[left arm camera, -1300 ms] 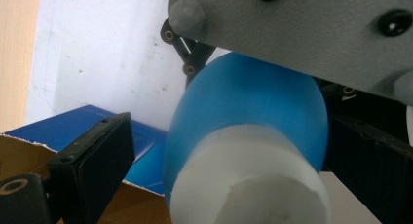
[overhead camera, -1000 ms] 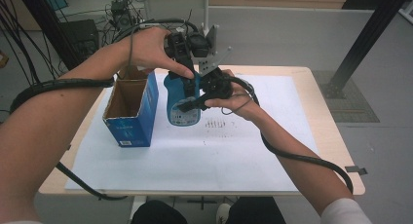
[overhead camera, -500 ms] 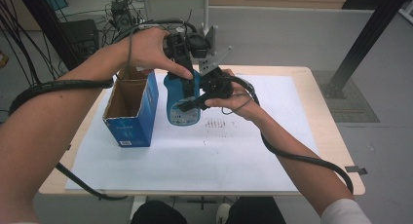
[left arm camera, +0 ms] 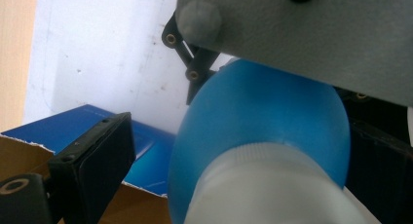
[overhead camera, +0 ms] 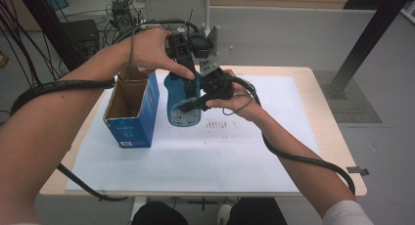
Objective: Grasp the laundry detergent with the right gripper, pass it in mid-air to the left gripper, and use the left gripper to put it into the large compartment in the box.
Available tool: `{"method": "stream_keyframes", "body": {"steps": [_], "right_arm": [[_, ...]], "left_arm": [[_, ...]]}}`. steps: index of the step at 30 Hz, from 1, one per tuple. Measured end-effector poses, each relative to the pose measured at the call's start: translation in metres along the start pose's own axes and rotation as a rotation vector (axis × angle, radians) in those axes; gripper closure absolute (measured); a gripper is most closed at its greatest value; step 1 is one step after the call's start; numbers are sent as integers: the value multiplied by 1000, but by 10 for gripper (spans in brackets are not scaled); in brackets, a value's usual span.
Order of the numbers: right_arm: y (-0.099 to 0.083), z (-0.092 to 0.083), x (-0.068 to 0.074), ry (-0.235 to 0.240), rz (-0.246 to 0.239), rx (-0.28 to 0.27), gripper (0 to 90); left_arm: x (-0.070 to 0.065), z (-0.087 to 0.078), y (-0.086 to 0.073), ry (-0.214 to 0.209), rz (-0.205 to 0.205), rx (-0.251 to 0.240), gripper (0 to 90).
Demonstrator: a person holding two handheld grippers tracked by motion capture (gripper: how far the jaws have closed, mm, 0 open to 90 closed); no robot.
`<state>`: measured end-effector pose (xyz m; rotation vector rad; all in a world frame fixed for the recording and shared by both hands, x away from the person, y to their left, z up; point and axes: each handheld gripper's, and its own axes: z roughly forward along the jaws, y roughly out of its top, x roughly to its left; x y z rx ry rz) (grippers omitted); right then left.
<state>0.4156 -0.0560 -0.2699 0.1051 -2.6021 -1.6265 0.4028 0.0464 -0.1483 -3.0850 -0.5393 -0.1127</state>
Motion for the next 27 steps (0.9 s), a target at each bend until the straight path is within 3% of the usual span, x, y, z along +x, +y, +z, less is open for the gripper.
{"method": "stream_keyframes", "body": {"steps": [27], "right_arm": [[0,-1,0,5,2,-1,436]], "left_arm": [[0,0,1,1,2,4,57]]}}
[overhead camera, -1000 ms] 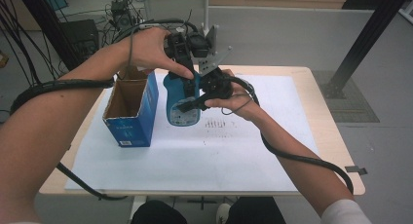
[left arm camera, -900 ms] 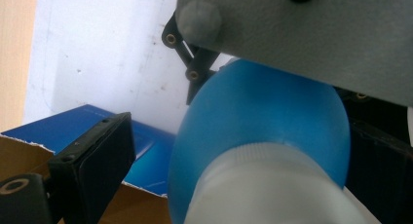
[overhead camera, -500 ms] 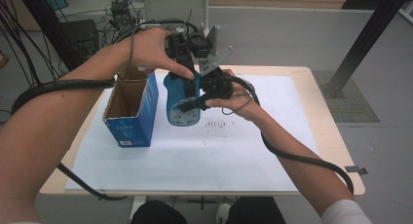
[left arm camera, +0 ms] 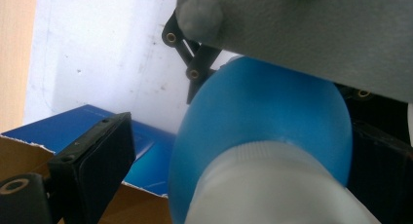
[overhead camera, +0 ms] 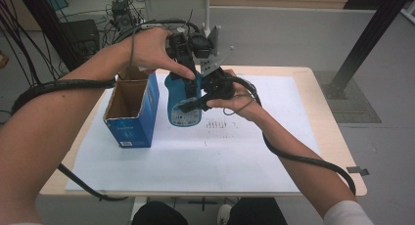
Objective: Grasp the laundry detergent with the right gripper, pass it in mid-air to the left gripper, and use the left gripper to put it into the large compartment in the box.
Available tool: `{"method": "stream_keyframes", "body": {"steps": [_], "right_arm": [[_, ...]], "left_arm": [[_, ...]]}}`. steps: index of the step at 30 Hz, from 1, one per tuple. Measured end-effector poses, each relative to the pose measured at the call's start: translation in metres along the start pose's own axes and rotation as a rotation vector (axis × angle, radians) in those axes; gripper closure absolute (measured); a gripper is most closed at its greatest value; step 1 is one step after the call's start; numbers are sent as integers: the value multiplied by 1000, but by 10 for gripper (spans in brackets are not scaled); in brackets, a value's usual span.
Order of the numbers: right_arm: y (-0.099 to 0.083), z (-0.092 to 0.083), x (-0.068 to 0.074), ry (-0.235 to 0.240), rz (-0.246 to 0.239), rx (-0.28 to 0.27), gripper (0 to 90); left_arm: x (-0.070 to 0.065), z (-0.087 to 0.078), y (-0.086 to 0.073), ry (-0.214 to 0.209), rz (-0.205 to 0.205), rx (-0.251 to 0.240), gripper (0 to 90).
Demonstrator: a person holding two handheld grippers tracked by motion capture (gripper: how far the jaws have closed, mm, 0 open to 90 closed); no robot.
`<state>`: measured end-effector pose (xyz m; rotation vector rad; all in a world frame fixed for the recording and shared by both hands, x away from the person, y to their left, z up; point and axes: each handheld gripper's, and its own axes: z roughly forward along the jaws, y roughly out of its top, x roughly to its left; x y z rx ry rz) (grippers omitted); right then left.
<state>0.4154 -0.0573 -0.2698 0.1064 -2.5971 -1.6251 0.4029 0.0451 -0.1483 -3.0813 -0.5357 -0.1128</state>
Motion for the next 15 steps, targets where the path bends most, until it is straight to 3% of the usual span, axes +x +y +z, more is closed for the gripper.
{"method": "stream_keyframes", "body": {"steps": [15], "right_arm": [[1,-1,0,-7,1,-3,436]], "left_arm": [[0,0,0,3,6,0,81]]}}
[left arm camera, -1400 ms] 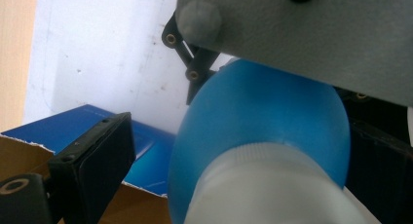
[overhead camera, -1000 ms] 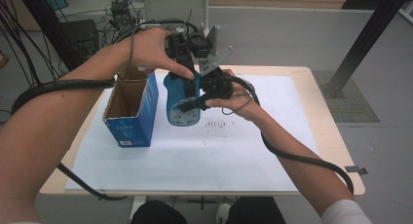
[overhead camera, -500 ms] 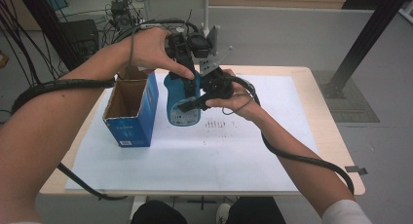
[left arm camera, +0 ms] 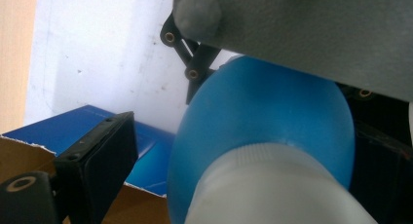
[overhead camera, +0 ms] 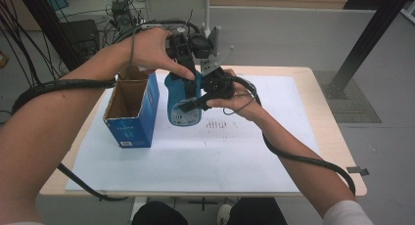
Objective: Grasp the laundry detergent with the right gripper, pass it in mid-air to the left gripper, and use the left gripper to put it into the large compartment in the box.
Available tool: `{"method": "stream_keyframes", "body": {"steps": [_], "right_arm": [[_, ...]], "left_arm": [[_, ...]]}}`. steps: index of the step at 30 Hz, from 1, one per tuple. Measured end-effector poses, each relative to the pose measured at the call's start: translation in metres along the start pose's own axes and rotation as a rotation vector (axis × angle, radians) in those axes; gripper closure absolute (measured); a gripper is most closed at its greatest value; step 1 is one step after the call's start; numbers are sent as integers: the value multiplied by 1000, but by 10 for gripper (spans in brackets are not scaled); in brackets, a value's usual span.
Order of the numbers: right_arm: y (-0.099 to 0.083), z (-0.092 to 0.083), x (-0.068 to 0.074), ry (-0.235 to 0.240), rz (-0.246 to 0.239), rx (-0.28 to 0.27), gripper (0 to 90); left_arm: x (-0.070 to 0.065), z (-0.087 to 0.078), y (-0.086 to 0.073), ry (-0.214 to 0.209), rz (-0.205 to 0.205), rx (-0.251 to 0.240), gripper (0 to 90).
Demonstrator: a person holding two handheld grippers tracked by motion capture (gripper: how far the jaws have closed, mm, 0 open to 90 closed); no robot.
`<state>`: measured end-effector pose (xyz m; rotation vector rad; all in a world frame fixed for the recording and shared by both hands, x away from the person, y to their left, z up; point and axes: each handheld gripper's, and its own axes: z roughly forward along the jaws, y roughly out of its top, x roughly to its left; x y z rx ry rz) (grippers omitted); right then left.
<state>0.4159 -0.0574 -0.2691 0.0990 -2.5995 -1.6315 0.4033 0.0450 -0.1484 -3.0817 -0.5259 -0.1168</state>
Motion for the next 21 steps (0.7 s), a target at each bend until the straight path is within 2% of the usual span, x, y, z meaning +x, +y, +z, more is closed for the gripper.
{"method": "stream_keyframes", "body": {"steps": [5,13,21], "right_arm": [[0,0,0,2,5,-1,436],[-1,0,0,0,-4,4,436],[0,0,0,2,-15,1,436]], "left_arm": [[-1,1,0,7,-1,-4,104],[-2,0,1,8,11,-1,203],[-2,1,1,-6,14,6,279]]}}
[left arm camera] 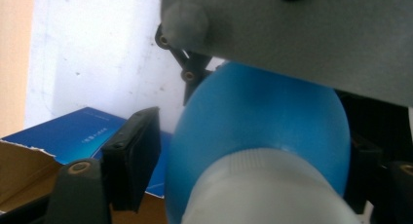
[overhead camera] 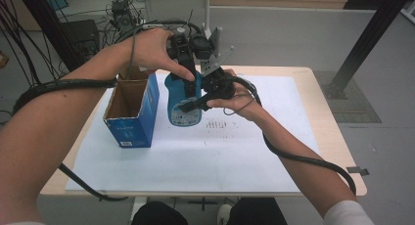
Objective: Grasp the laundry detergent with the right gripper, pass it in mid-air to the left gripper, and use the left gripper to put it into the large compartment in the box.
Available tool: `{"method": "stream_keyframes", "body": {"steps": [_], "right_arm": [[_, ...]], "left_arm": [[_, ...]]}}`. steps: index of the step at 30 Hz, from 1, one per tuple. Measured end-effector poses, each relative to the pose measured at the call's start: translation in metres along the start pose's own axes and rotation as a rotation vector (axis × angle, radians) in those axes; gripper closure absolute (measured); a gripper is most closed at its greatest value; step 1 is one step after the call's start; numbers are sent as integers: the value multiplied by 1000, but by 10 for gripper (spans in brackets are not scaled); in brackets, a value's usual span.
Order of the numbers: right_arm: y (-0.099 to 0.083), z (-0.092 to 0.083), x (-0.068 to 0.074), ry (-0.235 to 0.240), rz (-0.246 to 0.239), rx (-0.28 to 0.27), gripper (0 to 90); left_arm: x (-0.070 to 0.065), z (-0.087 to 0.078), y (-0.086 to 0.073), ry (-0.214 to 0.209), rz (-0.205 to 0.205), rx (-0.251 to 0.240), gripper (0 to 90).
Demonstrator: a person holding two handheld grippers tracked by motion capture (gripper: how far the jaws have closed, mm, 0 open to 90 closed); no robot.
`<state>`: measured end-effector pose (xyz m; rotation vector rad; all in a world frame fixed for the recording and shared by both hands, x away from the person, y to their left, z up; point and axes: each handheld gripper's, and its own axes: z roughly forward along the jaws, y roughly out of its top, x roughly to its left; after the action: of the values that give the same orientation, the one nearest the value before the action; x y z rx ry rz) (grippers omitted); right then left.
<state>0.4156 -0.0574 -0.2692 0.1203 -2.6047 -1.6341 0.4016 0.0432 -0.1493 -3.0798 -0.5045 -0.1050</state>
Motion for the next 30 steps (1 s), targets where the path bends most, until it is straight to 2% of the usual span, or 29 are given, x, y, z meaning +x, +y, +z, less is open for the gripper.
{"method": "stream_keyframes", "body": {"steps": [6,18,30], "right_arm": [[-1,0,0,-5,6,4,436],[-3,2,2,-2,8,10,436],[-3,2,1,-1,10,6,435]], "left_arm": [[-1,0,0,-19,9,-3,343],[-1,3,-1,-36,3,4,354],[0,3,-1,-31,6,6,355]]}}
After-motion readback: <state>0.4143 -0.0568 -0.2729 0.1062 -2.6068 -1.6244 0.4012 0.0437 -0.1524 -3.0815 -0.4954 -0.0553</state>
